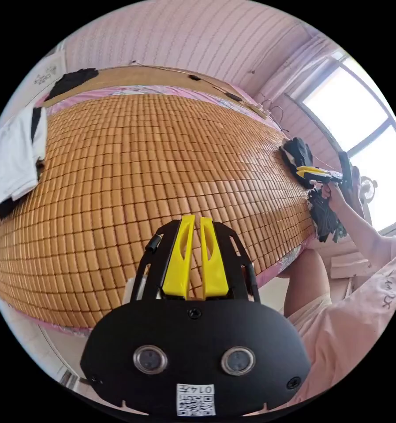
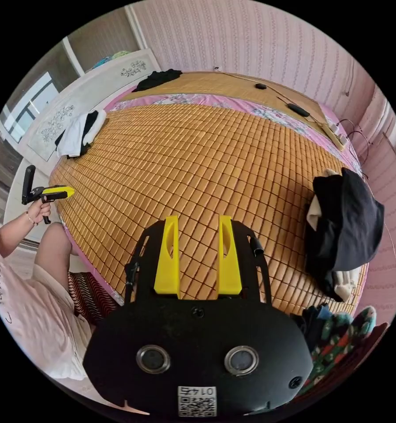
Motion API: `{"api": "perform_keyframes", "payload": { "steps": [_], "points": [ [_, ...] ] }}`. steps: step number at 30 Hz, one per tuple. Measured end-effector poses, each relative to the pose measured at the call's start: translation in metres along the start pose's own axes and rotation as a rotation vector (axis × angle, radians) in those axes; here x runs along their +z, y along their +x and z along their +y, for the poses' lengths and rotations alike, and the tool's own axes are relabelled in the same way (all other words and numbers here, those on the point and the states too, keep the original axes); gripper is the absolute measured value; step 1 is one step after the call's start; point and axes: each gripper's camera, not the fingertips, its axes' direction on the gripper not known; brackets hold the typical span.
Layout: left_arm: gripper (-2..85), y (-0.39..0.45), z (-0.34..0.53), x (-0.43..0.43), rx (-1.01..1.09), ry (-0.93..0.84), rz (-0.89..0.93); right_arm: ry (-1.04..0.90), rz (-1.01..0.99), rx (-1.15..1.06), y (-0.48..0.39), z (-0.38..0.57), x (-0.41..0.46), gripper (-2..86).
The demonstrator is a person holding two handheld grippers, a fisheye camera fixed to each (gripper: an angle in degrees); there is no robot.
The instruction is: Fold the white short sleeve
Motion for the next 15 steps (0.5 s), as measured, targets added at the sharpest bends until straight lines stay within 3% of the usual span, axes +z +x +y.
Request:
{"api": "perform_keyframes", "payload": {
  "steps": [6, 13, 15],
  "points": [
    [2.3, -0.125, 0.081, -0.079, -0.315, 0.203, -0.173, -0.041, -0.137, -0.344, -0.184, -0.092, 0.068, 13.6],
    [3.8, -0.237, 0.088, -0.118, -0.506, 0.401, -0.200, 0.092, -0.035, -0.911, -0.443, -0.185, 0.103, 11.1],
    [4.6, -0.264, 0.080, -0.117, -0.531, 0.397, -0.195, 0.132, -0.013, -0.964, -0.487, -0.201, 0.109, 10.9]
  ]
}}
